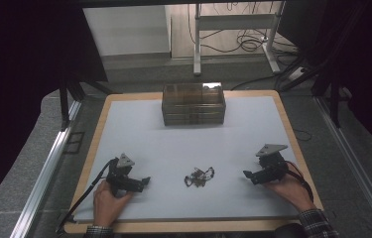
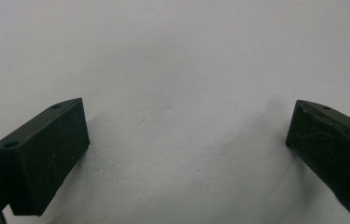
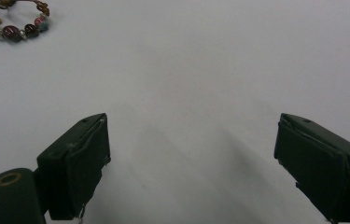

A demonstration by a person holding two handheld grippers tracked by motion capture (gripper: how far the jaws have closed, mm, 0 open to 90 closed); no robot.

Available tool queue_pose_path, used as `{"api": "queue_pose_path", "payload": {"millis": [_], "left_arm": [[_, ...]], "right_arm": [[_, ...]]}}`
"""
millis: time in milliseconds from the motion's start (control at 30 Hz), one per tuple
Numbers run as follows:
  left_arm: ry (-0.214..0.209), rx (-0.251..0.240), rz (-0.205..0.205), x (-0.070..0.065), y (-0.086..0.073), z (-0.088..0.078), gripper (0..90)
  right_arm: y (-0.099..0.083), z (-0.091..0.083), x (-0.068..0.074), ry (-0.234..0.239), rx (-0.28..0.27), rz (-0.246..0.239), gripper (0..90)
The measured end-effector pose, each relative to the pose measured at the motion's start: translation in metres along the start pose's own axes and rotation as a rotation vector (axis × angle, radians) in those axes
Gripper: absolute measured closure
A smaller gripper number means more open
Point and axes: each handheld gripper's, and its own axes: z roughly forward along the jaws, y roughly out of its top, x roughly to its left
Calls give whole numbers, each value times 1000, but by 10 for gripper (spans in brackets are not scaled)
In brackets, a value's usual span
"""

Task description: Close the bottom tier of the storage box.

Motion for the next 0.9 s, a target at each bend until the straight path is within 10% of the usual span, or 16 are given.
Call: {"api": "queue_pose_path", "payload": {"millis": [900], "left_arm": [[0, -1, -1, 0, 0, 0, 0]], "right_arm": [[37, 15, 16, -117, 51, -204, 185]]}}
